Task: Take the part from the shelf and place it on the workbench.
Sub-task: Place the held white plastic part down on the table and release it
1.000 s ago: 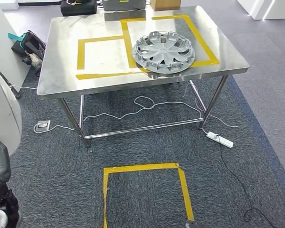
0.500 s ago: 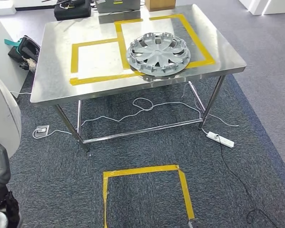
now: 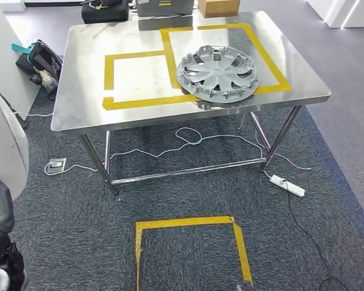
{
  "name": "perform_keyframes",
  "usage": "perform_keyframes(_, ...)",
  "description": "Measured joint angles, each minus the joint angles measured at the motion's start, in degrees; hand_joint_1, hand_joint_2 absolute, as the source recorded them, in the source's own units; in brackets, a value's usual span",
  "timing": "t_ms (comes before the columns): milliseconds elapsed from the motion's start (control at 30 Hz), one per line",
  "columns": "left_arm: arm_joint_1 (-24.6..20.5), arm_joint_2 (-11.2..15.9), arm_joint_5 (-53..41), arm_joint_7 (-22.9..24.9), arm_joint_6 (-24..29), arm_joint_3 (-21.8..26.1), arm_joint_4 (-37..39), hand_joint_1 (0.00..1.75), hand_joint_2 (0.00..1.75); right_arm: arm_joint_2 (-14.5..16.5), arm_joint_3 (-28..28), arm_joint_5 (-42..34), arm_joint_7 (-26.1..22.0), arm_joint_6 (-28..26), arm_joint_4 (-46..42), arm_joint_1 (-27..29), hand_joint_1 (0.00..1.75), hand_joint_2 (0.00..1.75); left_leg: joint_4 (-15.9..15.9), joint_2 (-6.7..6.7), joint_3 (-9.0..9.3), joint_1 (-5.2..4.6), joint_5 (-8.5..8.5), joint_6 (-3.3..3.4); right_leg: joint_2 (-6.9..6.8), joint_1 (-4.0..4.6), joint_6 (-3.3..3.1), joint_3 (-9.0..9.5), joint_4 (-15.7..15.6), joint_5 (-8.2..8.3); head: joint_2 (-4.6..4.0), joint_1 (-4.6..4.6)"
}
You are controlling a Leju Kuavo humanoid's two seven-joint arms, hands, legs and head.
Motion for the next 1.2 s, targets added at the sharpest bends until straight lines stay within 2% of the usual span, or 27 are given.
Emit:
perform_keyframes(33, 0.0, 0.0, 0.0, 0.0, 0.0, 0.0, 0.0, 1.75, 1.75, 0.0, 0.0, 0.0, 0.0, 0.0, 0.0, 0.0, 0.0, 1.75, 0.1, -0.05, 0.33, -0.12, -0.32, -0.19, 0.02, 0.14, -0.25, 1.63, -3.6, 1.56, 0.0, -0.02)
perform_keyframes(67, 0.0, 0.0, 0.0, 0.0, 0.0, 0.0, 0.0, 1.75, 1.75, 0.0, 0.0, 0.0, 0.0, 0.0, 0.0, -0.1, 0.0, 1.75, 0.1, -0.09, 0.49, -0.19, -0.54, -0.42, 0.06, 0.26, -0.44, 2.79, -6.0, 2.39, 0.0, -0.03)
perform_keyframes(133, -0.1, 0.0, 0.0, 0.0, 0.0, 0.0, 0.0, 1.75, 1.75, 0.0, 0.0, 0.1, 0.0, 0.0, 0.0, 0.0, 0.0, 1.75, 0.1, -0.15, 0.5, -0.21, -0.75, -0.89, 0.13, 0.49, -0.72, 3.49, -7.2, 2.23, 0.0, -0.08)
perform_keyframes(233, -0.1, 0.0, -0.2, -0.1, 0.0, 0.0, 0.0, 1.75, 1.75, 0.0, 0.0, 0.1, 0.0, 0.1, 0.0, 0.0, 0.0, 1.75, 0.8, -0.05, 0.4, -0.03, -1.55, -1.85, 0.17, 0.3, -1.53, 3.96, -7.7, 2.16, 0.0, -0.21)
perform_keyframes(267, -0.2, 0.0, -0.3, -0.1, 0.0, 0.0, -0.1, 1.75, 1.75, 0.0, 0.0, 0.1, 0.0, 0.2, 0.0, -0.1, 0.0, 1.75, 2.3, 0.02, -0.32, -0.01, -2.42, -2.21, 0.16, 0.11, -1.8, 4.23, -7.9, 2.15, 0.0, -0.35)
perform_keyframes(300, -0.2, 0.0, -0.4, -0.1, 0.0, 0.0, -0.1, 1.75, 1.75, 0.0, 0.0, 0.2, 0.0, 0.2, 0.0, -0.1, 0.0, 1.75, 5.3, 0.09, -1.92, 0.08, -3.74, -2.5, 0.14, 0.0, -2.01, 4.45, -8.0, 2.04, 0.0, -0.48)
perform_keyframes(367, -0.1, 0.0, -0.5, -0.2, 0.0, 0.0, -0.1, 1.75, 1.75, 0.0, 0.0, 0.2, 0.0, 0.3, 0.0, -0.1, 0.0, 1.75, 12.8, 0.13, -6.49, 0.3, -6.35, -2.92, 0.08, -0.08, -2.23, 4.74, -8.0, 1.66, 0.0, -0.59)
perform_keyframes(400, -0.1, 0.0, -0.6, -0.2, 0.0, 0.0, -0.1, 1.75, 1.75, 0.0, 0.0, 0.2, 0.0, 0.3, 0.0, -0.1, 0.0, 1.75, 15.3, 0.13, -8.32, 0.42, -6.56, -3.05, 0.06, -0.12, -2.22, 4.97, -8.0, 1.43, 0.0, -0.59)
perform_keyframes(433, 0.0, 0.0, -0.6, -0.2, 0.0, 0.0, -0.1, 1.75, 1.75, 0.0, 0.0, 0.2, 0.0, 0.3, 0.0, 0.0, 0.0, 1.75, 15.6, 0.14, -9.0, 0.52, -5.52, -3.13, 0.06, -0.19, -2.15, 5.27, -8.0, 1.19, 0.0, -0.59)
perform_keyframes(467, 0.0, 0.0, -0.6, -0.2, 0.0, 0.0, -0.1, 1.75, 1.75, 0.0, 0.0, 0.2, 0.0, 0.3, 0.0, 0.0, 0.0, 1.75, 13.6, 0.16, -8.51, 0.61, -3.41, -3.19, 0.1, -0.29, -2.02, 5.7, -8.0, 0.9, 0.0, -0.58)
perform_keyframes(500, 0.0, 0.0, -0.6, -0.2, 0.0, 0.0, -0.1, 1.75, 1.75, 0.0, 0.0, 0.2, 0.0, 0.3, 0.0, 0.0, 0.0, 1.75, 10.1, 0.27, -7.1, 0.7, -0.71, -3.26, 0.15, -0.38, -1.81, 6.15, -8.0, 0.55, 0.0, -0.6)
perform_keyframes(533, 0.0, 0.0, -0.6, -0.2, 0.0, 0.0, -0.1, 1.75, 1.75, 0.0, 0.0, 0.2, 0.0, 0.3, 0.0, 0.0, 0.0, 1.75, 6.4, 0.42, -5.5, 0.71, 1.17, -3.35, 0.21, -0.37, -1.5, 6.5, -8.0, 0.16, 0.0, -0.69)
perform_keyframes(567, -0.1, 0.0, -0.6, -0.2, 0.0, 0.0, -0.1, 1.75, 1.75, 0.0, 0.0, 0.2, 0.0, 0.3, 0.0, -0.1, 0.0, 1.75, 3.3, 0.55, -4.14, 0.74, 2.22, -3.22, 0.26, -0.27, -1.15, 6.58, -7.9, -0.2, 0.0, -0.83)
perform_keyframes(600, -0.1, 0.0, -0.6, -0.2, 0.0, 0.0, -0.1, 1.75, 1.75, 0.0, 0.0, 0.2, 0.0, 0.3, 0.0, -0.1, 0.0, 1.75, 1.5, 0.65, -3.34, 0.72, 2.46, -2.99, 0.29, -0.12, -0.82, 6.52, -7.9, -0.48, 0.0, -0.87)
perform_keyframes(733, 0.0, 0.0, -0.6, -0.2, 0.0, 0.0, -0.1, 1.75, 1.75, 0.0, 0.0, 0.2, 0.0, 0.3, 0.0, -0.1, 0.0, 1.75, 0.5, 0.51, -2.72, 0.72, 1.44, -1.3, 0.06, -0.06, 0.29, 6.52, -7.5, -1.44, 0.0, -0.61)
perform_keyframes(800, -0.1, 0.0, -0.6, -0.2, 0.0, 0.0, -0.1, 1.75, 1.75, 0.0, 0.0, 0.3, 0.0, 0.3, 0.0, -0.2, 0.0, 1.75, 0.4, 0.53, -2.21, 0.78, 1.09, -0.53, 0.02, -0.11, 0.69, 4.25, -2.7, -3.76, 0.0, -0.35)
perform_keyframes(867, -0.1, 0.0, -0.6, -0.2, 0.0, 0.0, -0.1, 1.75, 1.75, 0.0, 0.0, 0.3, 0.0, 0.3, 0.0, -0.1, 0.0, 1.75, 0.4, 0.55, -1.66, 0.58, 0.53, -0.03, 0.02, -0.1, 0.8, -0.52, 5.5, -6.83, 0.0, -0.26)
perform_keyframes(900, 0.0, 0.0, -0.7, -0.2, 0.0, 0.0, -0.1, 1.75, 1.75, 0.0, 0.0, 0.3, 0.0, 0.3, 0.0, 0.0, 0.0, 1.75, 0.4, 0.5, -1.29, 0.48, 0.21, 0.08, 0.03, -0.07, 0.77, -2.52, 8.4, -7.24, 0.0, -0.27)
perform_keyframes(933, 0.0, 0.0, -0.7, -0.2, 0.0, 0.0, -0.1, 1.75, 1.75, 0.0, -0.1, 0.3, 0.0, 0.3, 0.0, 0.0, 0.0, 1.75, 0.4, 0.43, -0.83, 0.4, -0.15, 0.11, 0.03, -0.04, 0.69, -3.64, 9.4, -6.51, 0.0, -0.26)
perform_keyframes(967, 0.0, 0.0, -0.7, -0.2, 0.0, 0.0, -0.1, 1.75, 1.75, 0.0, -0.1, 0.3, 0.0, 0.3, 0.0, 0.0, 0.0, 1.75, 0.4, 0.34, -0.22, 0.36, -0.55, 0.08, 0.04, 0.0, 0.54, -3.48, 7.7, -4.46, 0.0, -0.27)
perform_keyframes(1033, 0.0, 0.0, -0.7, -0.2, 0.0, 0.0, -0.1, 1.75, 1.75, 0.0, -0.1, 0.3, 0.0, 0.3, 0.0, 0.0, 0.0, 1.75, 0.4, 0.21, 1.14, 0.32, -1.46, -0.13, 0.05, 0.08, 0.17, -0.69, 0.3, 0.6, 0.0, -0.26)
perform_keyframes(1067, 0.0, 0.0, -0.7, -0.2, 0.0, 0.0, -0.1, 1.75, 1.75, 0.0, -0.1, 0.3, 0.0, 0.3, 0.0, 0.0, 0.0, 1.75, 0.4, 0.12, 1.65, 0.24, -1.91, -0.38, 0.08, 0.15, -0.01, 0.94, -3.3, 2.21, 0.0, -0.29)
perform_keyframes(1100, 0.0, 0.0, -0.7, -0.2, 0.0, 0.0, -0.1, 1.75, 1.75, 0.0, -0.1, 0.3, 0.0, 0.3, 0.0, 0.0, 0.0, 1.75, 0.4, 0.06, 1.95, 0.18, -2.21, -0.65, 0.1, 0.22, -0.14, 1.99, -5.4, 2.88, 0.0, -0.35)
perform_keyframes(1133, 0.0, 0.0, -0.7, -0.2, 0.0, 0.0, -0.1, 1.75, 1.75, 0.0, -0.1, 0.3, 0.0, 0.3, 0.0, 0.0, 0.0, 1.75, 0.4, 0.02, 2.06, 0.14, -2.39, -0.93, 0.13, 0.33, -0.3, 2.49, -6.3, 2.78, 0.0, -0.45)
perform_keyframes(1200, 0.0, 0.0, -0.7, -0.2, 0.0, 0.0, -0.1, 1.75, 1.75, 0.0, -0.1, 0.3, 0.0, 0.3, 0.0, 0.0, 0.0, 1.75, 0.1, -0.02, 2.16, 0.21, -2.61, -1.5, 0.17, 0.37, -0.78, 2.66, -6.6, 2.62, 0.01, -0.57)
